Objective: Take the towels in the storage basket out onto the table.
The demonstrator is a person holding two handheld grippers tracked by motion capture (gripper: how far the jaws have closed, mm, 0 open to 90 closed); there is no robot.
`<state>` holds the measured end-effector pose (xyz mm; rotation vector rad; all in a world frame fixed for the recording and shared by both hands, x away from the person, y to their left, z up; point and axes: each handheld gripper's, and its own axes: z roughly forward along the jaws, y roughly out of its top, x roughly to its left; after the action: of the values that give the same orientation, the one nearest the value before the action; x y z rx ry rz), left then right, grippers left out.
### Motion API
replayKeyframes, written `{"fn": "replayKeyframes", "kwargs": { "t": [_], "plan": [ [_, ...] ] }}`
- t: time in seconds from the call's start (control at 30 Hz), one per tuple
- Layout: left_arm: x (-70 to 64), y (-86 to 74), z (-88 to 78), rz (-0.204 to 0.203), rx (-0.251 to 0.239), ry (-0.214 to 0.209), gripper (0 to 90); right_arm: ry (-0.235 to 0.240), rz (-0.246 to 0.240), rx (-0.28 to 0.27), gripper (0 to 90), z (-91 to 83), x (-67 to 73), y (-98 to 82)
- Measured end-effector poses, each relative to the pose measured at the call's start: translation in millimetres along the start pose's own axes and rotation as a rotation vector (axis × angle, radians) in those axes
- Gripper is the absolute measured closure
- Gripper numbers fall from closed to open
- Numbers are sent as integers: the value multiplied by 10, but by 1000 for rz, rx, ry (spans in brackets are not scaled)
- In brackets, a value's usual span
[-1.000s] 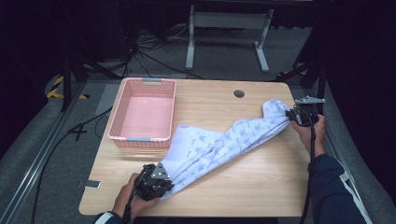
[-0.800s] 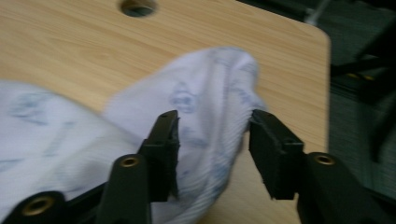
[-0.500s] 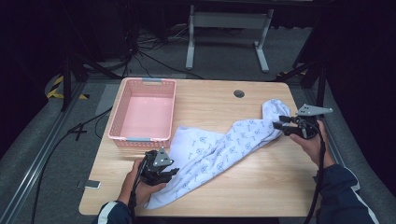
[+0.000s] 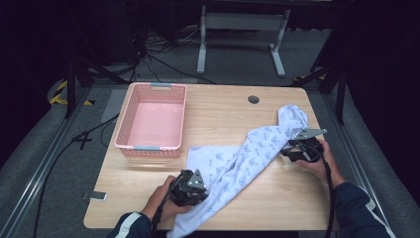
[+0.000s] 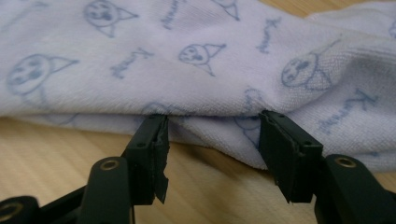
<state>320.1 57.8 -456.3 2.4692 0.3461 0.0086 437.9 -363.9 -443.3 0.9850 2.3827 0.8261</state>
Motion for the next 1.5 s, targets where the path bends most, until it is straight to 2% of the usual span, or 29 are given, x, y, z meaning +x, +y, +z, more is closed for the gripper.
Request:
{"fn": "replayKeyframes", "kwargs": {
  "t": [0.03, 0.07, 0.13, 0.2, 0.23, 0.3, 0.33, 0.37, 0.4, 0.47, 0.53, 0.57, 0.6, 0.67, 0.73, 0.77, 0.8, 0.87, 0.9, 0.97, 1.0, 1.03, 1.07, 1.1, 1.2, 1.23, 1.33, 1.47, 1.5],
  "plan": [
    [-65, 34, 13, 51, 20, -19, 811, -5, 4, -1, 426, 15, -18, -7],
    [-124, 72, 11, 95, 38, -1, 815, -3, 15, 1, 429, 33, -44, -14],
    [-104, 100, -26, 53, -27, 27, 732, -4, 50, -8, 435, 60, -87, -15],
    [12, 118, -78, -6, -72, 123, 655, -3, 66, -17, 437, 76, -94, 3],
    [12, 118, -78, -6, -72, 123, 603, -3, 66, -17, 437, 76, -94, 3],
    [206, 153, -84, -102, -129, 211, 581, -8, 56, -25, 441, 98, -84, 40],
    [206, 153, -84, -102, -129, 211, 542, -4, 59, -27, 442, 100, -85, 52],
    [260, 182, -48, -93, -112, 250, 542, -4, 59, -27, 442, 100, -85, 52],
    [296, 202, -4, -101, -105, 285, 494, -5, 52, -34, 442, 96, -83, 60],
    [390, 231, 85, -148, -106, 279, 461, -14, 51, -48, 439, 85, -89, 64],
    [443, 269, 174, -145, -66, 336, 425, -22, 57, -67, 423, 65, -108, 62],
    [482, 275, 211, -162, -60, 317, 427, -44, 57, -71, 415, 62, -121, 58],
    [516, 272, 216, -185, -73, 286, 433, -48, 68, -75, 396, 62, -133, 52],
    [542, 266, 204, -187, -75, 252, 506, -69, 70, -61, 367, 75, -152, 37],
    [525, 262, 177, -164, -57, 247, 677, -84, 79, -57, 357, 82, -173, 23],
    [519, 253, 168, -142, -53, 253, 814, -97, 85, -59, 341, 88, -191, 17],
    [518, 235, 160, -151, -59, 253, 860, -103, 98, -57, 328, 98, -218, 14],
    [523, 205, 134, -150, -58, 244, 874, -119, 142, -58, 309, 121, -272, 0],
    [519, 192, 108, -140, -54, 257, 877, -118, 147, -54, 286, 144, -298, -9],
    [487, 147, 31, -164, -84, 270, 877, -116, 164, -40, 243, 197, -351, -27],
    [479, 128, -22, -144, -93, 290, 877, -112, 180, -46, 247, 216, -372, -26],
    [457, 104, -88, -146, -112, 312, 877, -100, 175, -54, 311, 227, -393, -20],
    [435, 75, -166, -160, -130, 315, 877, -69, 173, -58, 429, 233, -416, -13],
    [418, 40, -257, -156, -153, 326, 877, -43, 167, -69, 519, 235, -428, -4],
    [377, -81, -476, -173, -183, 362, 877, -46, 139, -99, 825, 220, -438, 30],
    [364, -136, -539, -192, -190, 369, 877, -56, 146, -110, 850, 198, -444, 43],
    [315, -317, -680, -220, -198, 371, 877, -29, 185, -153, 858, 106, -473, 85],
    [256, -554, -800, -255, -175, 413, 877, -55, 156, -144, 864, 80, -435, 176],
    [255, -625, -827, -270, -167, 417, 877, -46, 157, -146, 865, 77, -431, 195]
  ]
}}
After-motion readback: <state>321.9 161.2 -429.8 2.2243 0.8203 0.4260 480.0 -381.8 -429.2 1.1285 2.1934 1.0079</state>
